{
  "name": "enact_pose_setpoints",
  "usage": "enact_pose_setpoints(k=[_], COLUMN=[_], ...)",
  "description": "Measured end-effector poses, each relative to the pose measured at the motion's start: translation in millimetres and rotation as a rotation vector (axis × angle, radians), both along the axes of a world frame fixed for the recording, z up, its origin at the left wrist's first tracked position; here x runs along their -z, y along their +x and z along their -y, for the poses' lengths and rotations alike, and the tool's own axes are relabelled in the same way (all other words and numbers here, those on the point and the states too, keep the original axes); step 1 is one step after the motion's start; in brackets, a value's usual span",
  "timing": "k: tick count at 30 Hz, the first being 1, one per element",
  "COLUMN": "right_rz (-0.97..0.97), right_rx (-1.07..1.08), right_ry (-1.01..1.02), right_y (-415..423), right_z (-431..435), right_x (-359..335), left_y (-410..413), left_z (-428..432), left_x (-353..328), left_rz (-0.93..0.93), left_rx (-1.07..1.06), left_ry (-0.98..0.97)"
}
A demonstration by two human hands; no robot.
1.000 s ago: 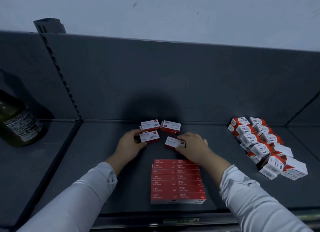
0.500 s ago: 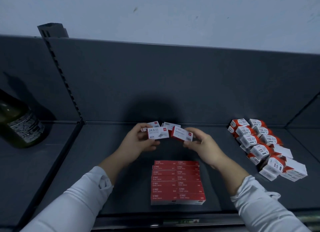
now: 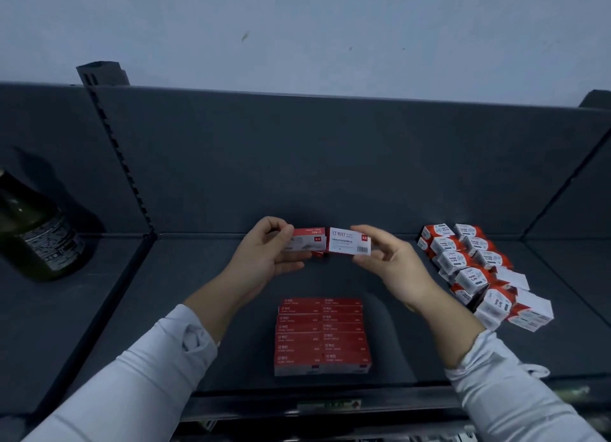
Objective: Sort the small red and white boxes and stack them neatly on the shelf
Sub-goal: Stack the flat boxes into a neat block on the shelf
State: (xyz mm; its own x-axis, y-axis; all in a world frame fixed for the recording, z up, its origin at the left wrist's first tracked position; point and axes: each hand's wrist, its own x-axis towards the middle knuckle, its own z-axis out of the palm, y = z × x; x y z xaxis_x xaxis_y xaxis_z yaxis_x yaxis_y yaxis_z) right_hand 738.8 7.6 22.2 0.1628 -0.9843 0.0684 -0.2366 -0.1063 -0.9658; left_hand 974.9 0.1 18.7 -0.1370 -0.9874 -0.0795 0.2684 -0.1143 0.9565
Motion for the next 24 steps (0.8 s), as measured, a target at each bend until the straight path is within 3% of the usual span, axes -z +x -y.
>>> enact_pose_setpoints(k=[5, 10, 24], right_rz=[0.004, 0.001, -0.001], right_rx=[-0.006, -0.013, -0.028], right_ry=[-0.01, -0.03, -0.054], right_y=[-6, -11, -5], right_z=[-14, -25, -54], right_x=[-9, -16, -22], left_y=[-3, -3, -7], left_z=[-11, -26, -58], left_x=[-3, -4, -7], left_rz=[0.024, 0.224, 0.032], left_rx=[0.003, 0.025, -0.062], left_ry=[-0.106, -0.208, -0.118])
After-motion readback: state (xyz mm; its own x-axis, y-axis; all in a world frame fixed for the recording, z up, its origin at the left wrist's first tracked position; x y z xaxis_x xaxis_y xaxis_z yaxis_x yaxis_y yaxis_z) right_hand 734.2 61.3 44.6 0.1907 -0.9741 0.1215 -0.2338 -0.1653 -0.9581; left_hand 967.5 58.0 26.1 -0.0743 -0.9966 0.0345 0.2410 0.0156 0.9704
